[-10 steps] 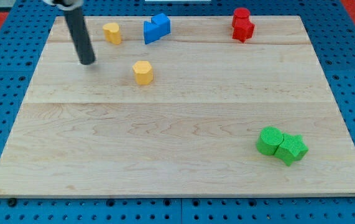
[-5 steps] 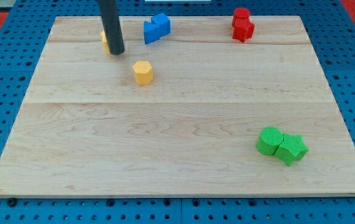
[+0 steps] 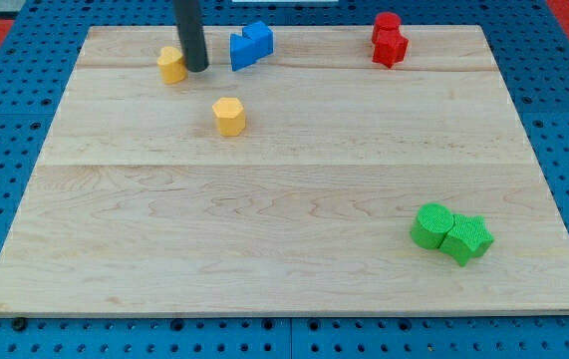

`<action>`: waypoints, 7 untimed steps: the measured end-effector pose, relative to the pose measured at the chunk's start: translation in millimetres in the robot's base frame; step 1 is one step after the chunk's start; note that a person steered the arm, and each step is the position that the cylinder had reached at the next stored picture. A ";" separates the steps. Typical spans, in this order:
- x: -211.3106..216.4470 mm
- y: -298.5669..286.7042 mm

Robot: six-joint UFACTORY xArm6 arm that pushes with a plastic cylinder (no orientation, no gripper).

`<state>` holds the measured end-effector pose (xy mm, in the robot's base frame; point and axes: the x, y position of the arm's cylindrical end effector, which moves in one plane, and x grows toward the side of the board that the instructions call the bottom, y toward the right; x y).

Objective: Place the yellow heart horizontally to yellow hexagon

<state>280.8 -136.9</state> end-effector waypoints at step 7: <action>16.2 -82.9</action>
<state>297.0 -219.8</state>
